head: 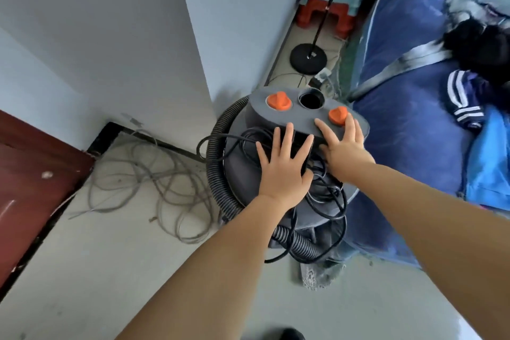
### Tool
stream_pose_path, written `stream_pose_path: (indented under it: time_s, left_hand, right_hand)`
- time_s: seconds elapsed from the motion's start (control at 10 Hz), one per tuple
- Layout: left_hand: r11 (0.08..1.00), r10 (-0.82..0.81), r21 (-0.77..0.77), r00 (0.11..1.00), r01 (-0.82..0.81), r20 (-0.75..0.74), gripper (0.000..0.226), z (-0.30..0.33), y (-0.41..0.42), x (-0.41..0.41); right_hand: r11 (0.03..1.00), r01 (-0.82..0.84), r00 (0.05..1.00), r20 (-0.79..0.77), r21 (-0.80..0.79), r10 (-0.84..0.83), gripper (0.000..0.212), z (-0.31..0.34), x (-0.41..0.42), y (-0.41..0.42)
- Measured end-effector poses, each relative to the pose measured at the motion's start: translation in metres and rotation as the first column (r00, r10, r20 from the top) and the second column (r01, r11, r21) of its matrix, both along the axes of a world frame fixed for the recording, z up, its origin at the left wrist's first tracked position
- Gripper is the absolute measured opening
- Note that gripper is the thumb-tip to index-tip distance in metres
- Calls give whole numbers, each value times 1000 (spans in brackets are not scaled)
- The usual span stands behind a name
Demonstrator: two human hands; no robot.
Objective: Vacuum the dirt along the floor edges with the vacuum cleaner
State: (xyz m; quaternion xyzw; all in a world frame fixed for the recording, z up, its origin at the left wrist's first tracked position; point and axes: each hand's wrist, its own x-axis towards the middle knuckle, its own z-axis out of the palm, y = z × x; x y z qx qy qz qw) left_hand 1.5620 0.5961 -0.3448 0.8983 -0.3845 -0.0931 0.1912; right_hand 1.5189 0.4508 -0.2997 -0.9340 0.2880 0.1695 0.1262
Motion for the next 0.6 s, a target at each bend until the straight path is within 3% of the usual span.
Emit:
stream_pose_path:
  time_s: [0.3, 0.4, 0.5, 0.6]
  left_hand:
    - [998, -58, 10, 997, 58, 43, 66, 0, -34, 47]
    - [995, -50, 90, 998, 46, 40, 65, -2, -26, 38]
    - [981, -104, 171, 994, 96, 37, 64, 13, -32, 46]
    - [955, -194, 224, 981, 192, -15, 65, 26, 21, 48]
  right_hand:
    - [998, 69, 998, 0, 11, -69, 56, 0, 34, -30]
    - [998, 57, 998, -21, 12, -57, 59, 1, 29, -26]
    - [998, 43, 991, -133, 54, -35, 67, 16, 32, -26]
    - [984, 24, 964, -264, 177, 24, 61, 61, 23, -31]
